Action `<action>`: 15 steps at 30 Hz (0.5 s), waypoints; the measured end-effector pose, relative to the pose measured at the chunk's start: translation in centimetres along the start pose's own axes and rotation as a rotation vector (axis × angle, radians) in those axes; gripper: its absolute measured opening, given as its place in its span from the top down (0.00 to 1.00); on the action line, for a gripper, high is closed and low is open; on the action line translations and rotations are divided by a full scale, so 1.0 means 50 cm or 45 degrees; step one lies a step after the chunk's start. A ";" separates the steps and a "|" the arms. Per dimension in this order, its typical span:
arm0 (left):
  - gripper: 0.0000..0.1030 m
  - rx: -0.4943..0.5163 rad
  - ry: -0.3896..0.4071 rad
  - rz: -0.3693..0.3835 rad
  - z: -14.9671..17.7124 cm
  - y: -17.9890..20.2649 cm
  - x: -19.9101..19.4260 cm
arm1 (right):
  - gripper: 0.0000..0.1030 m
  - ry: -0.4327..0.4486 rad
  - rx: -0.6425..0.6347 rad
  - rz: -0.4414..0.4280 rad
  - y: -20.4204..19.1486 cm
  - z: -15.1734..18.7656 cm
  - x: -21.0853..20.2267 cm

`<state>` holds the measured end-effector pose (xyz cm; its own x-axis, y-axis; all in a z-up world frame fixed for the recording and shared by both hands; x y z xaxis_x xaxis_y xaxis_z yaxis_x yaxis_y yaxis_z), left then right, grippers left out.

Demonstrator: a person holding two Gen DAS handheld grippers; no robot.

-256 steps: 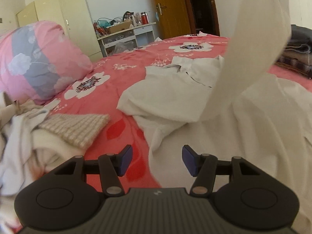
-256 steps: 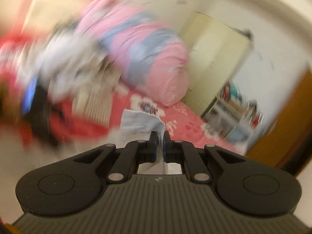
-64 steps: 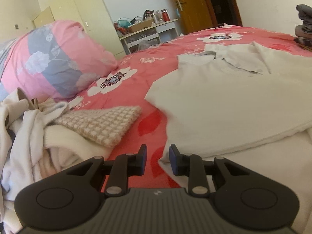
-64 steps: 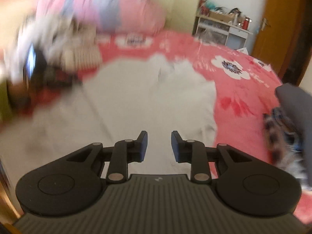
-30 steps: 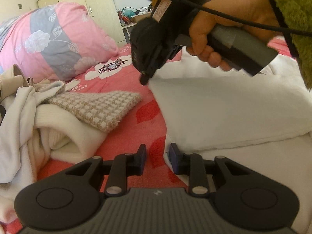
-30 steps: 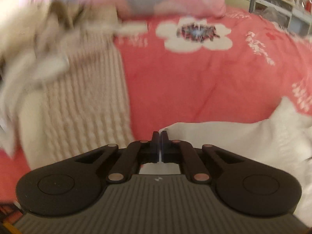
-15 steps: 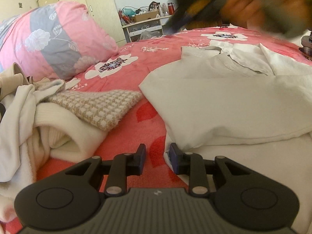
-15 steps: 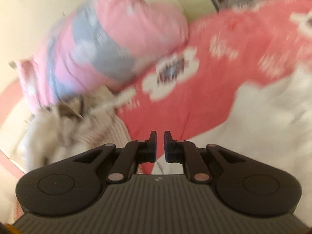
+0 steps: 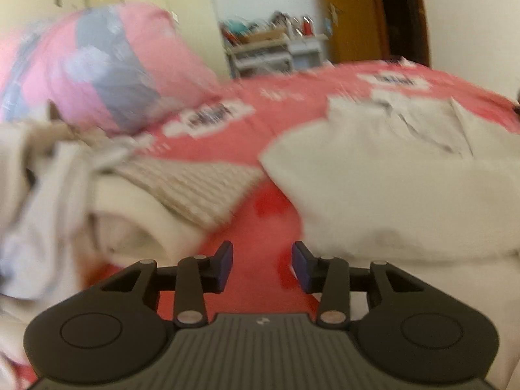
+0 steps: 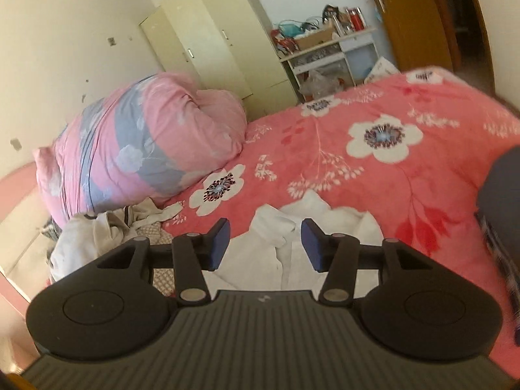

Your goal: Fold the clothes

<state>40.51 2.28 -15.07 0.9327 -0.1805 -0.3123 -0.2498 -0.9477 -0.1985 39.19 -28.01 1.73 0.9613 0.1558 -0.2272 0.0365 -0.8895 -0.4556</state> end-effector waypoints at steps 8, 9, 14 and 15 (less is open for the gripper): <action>0.31 -0.152 0.017 0.271 -0.185 0.076 0.195 | 0.55 -0.161 -0.166 -0.063 0.070 0.126 0.330; 0.31 -0.174 0.017 0.303 -0.206 0.090 0.242 | 0.55 -0.155 -0.243 -0.070 0.077 0.133 0.378; 0.31 -0.348 -0.212 0.352 -0.215 0.143 0.502 | 0.55 -0.166 -0.438 -0.126 0.111 0.166 0.563; 0.32 -0.408 -0.276 0.350 -0.206 0.150 0.549 | 0.56 -0.184 -0.416 -0.148 0.112 0.174 0.587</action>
Point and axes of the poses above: each gripper's, at about its wrist camera, not at the fingertips, and x roughly the way its jaws point, y to its right, z to its underside, the point moved 10 cm from there along x, roughly the way its jaws point, and after that the axes turned 14 degrees about y, right-handed, at the moved point
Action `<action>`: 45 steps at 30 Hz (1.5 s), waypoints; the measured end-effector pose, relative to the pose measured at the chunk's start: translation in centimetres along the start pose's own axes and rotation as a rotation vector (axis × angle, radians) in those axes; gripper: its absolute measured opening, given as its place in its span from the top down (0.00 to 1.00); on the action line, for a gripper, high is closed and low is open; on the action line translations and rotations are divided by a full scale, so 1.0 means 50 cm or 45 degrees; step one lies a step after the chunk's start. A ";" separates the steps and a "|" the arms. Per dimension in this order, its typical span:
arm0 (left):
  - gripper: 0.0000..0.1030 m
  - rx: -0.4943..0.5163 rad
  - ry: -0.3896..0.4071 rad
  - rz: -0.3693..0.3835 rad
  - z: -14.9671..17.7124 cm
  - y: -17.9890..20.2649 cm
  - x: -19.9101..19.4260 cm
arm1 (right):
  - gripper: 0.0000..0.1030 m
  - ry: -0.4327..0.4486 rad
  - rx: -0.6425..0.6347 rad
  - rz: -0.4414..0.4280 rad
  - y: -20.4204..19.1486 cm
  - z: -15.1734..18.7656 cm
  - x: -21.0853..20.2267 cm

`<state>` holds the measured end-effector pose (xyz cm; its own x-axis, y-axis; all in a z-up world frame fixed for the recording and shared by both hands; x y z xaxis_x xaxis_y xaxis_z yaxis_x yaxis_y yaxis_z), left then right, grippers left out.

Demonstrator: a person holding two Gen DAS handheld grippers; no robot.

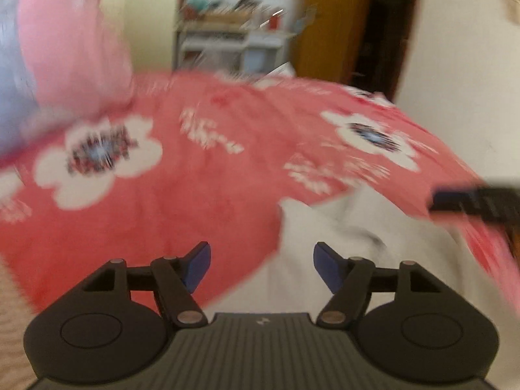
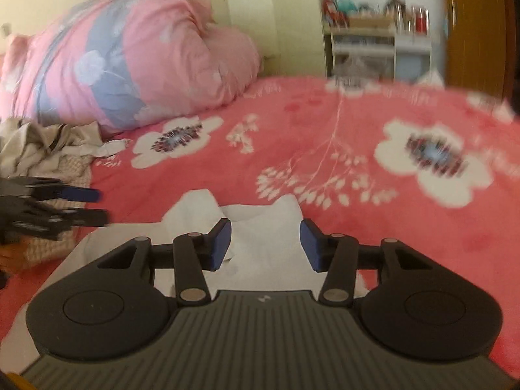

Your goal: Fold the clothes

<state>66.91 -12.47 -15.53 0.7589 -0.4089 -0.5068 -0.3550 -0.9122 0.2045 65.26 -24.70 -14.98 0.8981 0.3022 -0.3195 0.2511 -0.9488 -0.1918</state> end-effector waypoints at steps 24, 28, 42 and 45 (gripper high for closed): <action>0.97 0.688 0.412 0.415 -0.001 0.243 -0.103 | 0.77 0.012 0.314 -0.163 0.000 0.070 0.050; 0.96 1.062 0.462 0.441 0.067 0.289 -0.156 | 0.64 0.196 0.446 -0.224 0.052 -0.005 -0.051; 0.92 1.553 0.432 0.438 0.222 0.298 -0.157 | 0.58 -0.166 0.634 -0.100 0.052 0.027 0.146; 0.87 1.547 0.428 0.446 0.240 0.294 -0.150 | 0.54 -0.277 0.467 -0.105 0.010 0.051 0.154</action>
Point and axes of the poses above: each gripper's, at about its wrist camera, not at the fingertips, and x roughly the way its jaws point, y to its right, z to its underside, the point moved 10 cm from there along x, roughly the way its jaws point, and after that the axes turned 14 degrees about y, right-handed, at the moved point
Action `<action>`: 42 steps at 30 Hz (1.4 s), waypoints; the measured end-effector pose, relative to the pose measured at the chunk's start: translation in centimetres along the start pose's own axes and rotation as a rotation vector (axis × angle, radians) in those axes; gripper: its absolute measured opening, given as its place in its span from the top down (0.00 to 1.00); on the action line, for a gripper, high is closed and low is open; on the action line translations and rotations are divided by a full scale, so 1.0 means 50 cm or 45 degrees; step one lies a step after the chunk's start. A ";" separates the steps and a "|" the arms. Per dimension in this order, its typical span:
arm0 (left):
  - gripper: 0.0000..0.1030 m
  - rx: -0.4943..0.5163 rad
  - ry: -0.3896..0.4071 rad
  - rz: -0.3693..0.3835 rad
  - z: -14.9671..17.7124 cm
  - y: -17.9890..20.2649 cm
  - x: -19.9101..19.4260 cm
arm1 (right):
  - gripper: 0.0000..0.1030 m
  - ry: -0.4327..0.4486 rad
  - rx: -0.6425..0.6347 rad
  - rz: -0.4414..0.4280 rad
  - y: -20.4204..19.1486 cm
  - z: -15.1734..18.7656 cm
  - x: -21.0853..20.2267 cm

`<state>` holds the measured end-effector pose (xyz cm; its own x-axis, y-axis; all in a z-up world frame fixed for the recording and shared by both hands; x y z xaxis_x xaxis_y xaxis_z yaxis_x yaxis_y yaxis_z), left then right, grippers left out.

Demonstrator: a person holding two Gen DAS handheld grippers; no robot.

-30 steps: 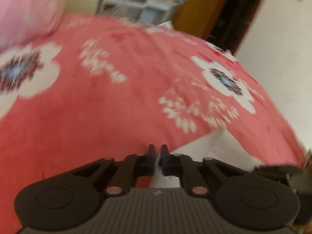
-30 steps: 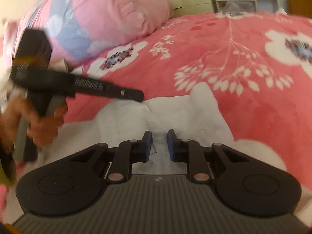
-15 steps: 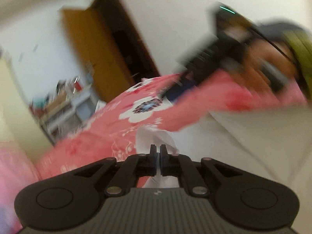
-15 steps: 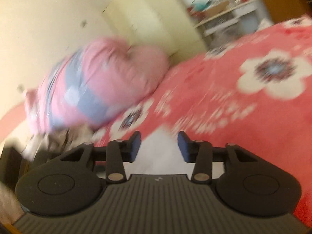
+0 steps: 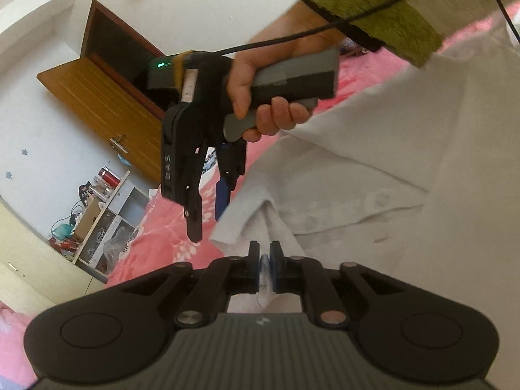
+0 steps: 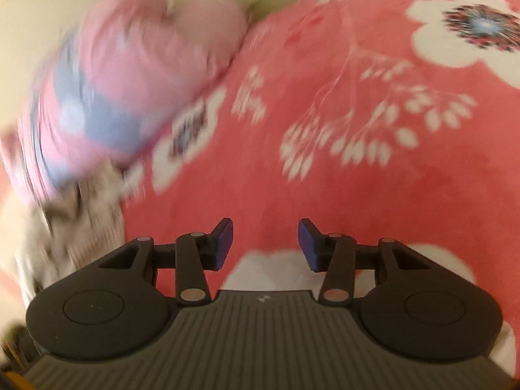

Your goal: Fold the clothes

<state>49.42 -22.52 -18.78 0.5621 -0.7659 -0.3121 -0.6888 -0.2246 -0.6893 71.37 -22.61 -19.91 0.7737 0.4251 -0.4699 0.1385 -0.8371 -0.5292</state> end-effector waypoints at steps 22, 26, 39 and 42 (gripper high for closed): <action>0.85 -0.125 -0.044 -0.082 0.049 -0.002 -0.030 | 0.98 0.134 -0.337 -0.202 -0.073 0.072 -0.221; 0.63 -0.145 -0.035 -0.081 0.040 -0.004 -0.051 | 0.94 0.096 -0.468 -0.114 -0.037 0.144 -0.270; 0.52 -0.730 0.044 -0.055 0.001 -0.132 -0.156 | 0.87 0.209 -0.023 -0.173 -0.025 0.145 -0.400; 0.53 -0.871 0.074 -0.082 -0.010 -0.150 -0.127 | 0.87 0.287 0.063 -0.131 -0.012 0.116 -0.383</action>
Point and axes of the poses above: each gripper's, at about its wrist camera, not at the fingertips, and x roughly the way its jaws point, y to its right, z to its underside, the point moved 10 cm from there along x, roughly the way its jaws point, and after that the axes turned 14 degrees about y, right-handed, at the moved point
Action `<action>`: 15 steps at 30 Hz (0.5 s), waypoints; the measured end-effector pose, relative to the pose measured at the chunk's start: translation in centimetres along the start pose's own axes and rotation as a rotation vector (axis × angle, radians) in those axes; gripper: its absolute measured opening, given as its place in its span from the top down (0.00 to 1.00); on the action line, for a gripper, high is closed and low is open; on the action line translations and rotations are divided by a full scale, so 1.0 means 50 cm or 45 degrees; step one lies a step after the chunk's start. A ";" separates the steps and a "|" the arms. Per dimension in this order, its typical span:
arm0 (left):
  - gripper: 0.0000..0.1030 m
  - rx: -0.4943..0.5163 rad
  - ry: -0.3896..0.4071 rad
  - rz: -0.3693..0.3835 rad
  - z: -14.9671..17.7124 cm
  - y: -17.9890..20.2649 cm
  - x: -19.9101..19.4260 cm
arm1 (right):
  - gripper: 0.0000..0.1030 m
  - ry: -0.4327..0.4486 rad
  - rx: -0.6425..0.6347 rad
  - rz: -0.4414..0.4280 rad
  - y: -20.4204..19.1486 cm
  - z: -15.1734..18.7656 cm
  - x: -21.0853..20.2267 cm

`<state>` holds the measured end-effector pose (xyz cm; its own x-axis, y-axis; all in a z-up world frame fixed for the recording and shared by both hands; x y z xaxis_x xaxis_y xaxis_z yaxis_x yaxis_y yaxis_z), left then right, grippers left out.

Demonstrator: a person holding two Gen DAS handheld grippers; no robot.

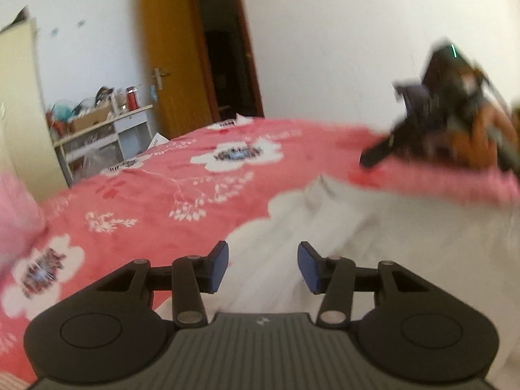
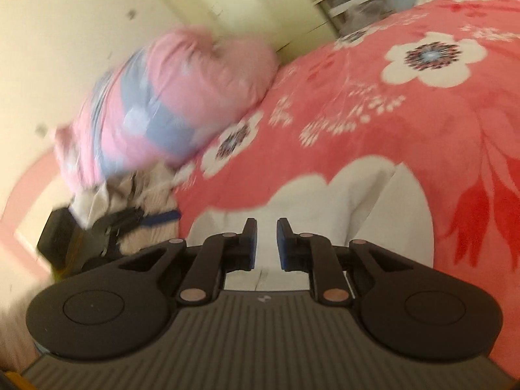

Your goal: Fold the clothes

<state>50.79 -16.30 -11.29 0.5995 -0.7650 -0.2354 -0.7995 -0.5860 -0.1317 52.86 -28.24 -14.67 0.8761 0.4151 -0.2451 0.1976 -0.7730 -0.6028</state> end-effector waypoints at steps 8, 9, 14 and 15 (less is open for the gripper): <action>0.62 0.399 -0.273 -0.012 0.143 0.075 0.086 | 0.88 -0.239 -0.402 0.161 0.034 0.137 0.112; 0.62 0.501 -0.231 -0.031 0.148 0.089 0.079 | 0.88 -0.228 -0.450 0.161 0.030 0.142 0.109; 0.58 0.333 -0.163 -0.060 0.099 0.059 0.058 | 0.86 -0.153 -0.422 0.159 0.013 0.105 0.079; 0.56 0.274 -0.125 -0.075 0.083 0.045 0.053 | 0.86 -0.125 -0.382 0.161 0.014 0.088 0.077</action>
<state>50.43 -18.57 -16.20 0.6472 -0.6955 -0.3120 -0.7591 -0.5504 -0.3477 54.44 -25.10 -19.38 0.8585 0.3397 -0.3841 0.2233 -0.9220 -0.3163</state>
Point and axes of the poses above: each gripper's, at about its wrist camera, not at the fingertips, and x roughly the way its jaws point, y to its right, z to its underside, the point moved 10 cm from there along x, roughly the way its jaws point, and after that the axes turned 14 degrees about y, right-handed, at the moved point
